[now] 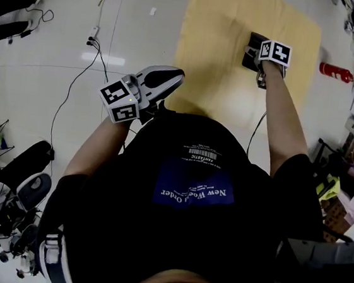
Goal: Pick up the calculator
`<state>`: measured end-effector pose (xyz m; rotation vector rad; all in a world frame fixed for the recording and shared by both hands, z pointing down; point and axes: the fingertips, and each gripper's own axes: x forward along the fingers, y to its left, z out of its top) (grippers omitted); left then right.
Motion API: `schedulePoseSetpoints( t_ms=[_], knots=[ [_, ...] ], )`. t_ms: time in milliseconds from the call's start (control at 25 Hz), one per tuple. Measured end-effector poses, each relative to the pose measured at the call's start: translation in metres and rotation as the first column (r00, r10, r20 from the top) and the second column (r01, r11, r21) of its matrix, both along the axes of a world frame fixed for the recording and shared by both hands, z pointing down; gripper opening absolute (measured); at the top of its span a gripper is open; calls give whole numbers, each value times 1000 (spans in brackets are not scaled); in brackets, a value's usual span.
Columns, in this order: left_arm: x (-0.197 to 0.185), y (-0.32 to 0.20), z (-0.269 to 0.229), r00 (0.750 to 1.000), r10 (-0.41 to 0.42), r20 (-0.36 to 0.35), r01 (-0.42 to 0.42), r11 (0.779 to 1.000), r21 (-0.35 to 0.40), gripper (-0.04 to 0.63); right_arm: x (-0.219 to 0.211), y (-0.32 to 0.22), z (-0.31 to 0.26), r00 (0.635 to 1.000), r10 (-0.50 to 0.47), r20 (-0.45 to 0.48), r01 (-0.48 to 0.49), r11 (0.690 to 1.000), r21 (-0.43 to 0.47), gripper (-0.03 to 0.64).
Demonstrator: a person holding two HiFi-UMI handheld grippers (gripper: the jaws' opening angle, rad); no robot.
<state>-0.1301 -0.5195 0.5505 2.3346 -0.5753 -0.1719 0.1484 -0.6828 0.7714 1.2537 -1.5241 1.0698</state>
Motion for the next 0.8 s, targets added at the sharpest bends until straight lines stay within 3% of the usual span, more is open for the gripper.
schedulePoseSetpoints(
  t_ms=[600, 800],
  knots=[
    [-6, -4, -1, 999, -22, -28, 21, 999, -26, 8, 6, -7, 0, 995, 89, 45, -92, 994, 59, 568],
    [-5, -3, -2, 999, -24, -26, 24, 999, -25, 8, 6, -5, -3, 995, 72, 69, -76, 996, 55, 566]
  ],
)
